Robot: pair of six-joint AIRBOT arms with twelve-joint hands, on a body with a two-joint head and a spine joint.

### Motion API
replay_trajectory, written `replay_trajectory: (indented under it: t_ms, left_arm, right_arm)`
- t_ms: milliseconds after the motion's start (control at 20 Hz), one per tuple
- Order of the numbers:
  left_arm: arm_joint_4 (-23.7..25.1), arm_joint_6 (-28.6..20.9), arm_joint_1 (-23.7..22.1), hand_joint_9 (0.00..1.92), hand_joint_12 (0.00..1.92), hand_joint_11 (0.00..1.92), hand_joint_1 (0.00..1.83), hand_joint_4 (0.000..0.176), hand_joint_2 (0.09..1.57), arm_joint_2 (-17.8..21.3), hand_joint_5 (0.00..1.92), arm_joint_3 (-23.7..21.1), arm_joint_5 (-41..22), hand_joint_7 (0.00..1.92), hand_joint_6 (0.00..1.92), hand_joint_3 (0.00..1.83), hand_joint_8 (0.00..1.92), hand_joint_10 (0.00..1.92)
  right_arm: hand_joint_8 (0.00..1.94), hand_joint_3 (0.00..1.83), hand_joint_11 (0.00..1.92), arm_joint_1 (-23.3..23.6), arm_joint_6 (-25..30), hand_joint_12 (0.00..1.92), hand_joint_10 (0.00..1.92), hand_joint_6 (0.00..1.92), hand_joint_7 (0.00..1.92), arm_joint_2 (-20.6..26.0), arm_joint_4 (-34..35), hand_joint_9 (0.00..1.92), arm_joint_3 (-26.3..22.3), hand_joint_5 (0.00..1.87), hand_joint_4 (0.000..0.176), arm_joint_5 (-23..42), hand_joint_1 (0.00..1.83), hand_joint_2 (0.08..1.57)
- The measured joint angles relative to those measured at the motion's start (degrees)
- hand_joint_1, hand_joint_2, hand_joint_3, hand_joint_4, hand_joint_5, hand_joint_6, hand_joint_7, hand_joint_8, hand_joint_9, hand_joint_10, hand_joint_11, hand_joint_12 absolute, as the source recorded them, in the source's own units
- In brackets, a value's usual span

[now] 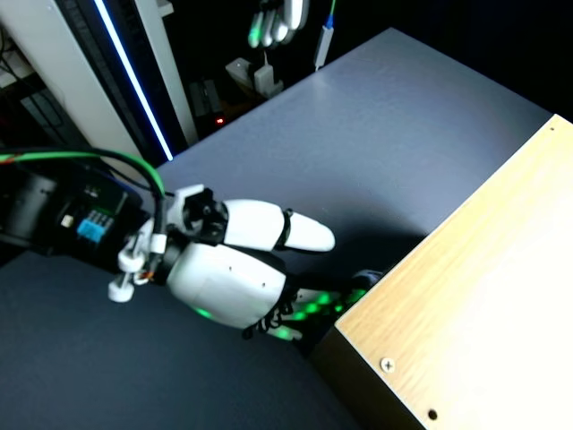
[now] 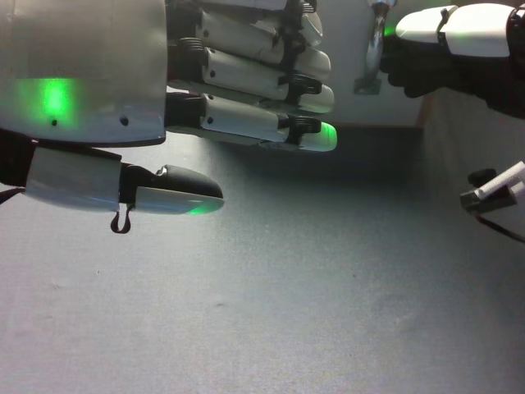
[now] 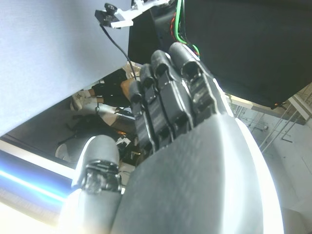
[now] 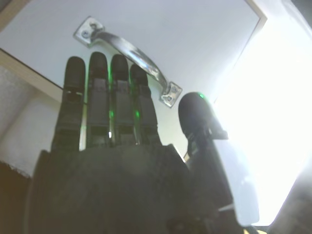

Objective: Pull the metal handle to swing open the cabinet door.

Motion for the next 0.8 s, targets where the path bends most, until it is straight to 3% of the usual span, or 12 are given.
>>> replay_trajectory:
  t_ms: [800]
  left_arm:
    - [0.00, 0.00, 0.00, 0.45, 0.80, 0.09, 0.00, 0.000, 1.57, 0.00, 0.44, 0.00, 0.02, 0.47, 0.00, 0.04, 0.00, 0.00]
  right_arm:
    - [0.00, 0.09, 0.00, -0.28, -0.92, 1.02, 0.00, 0.00, 0.42, 3.23, -4.37, 0.40, -4.76, 0.41, 0.000, -0.35, 0.00, 1.57]
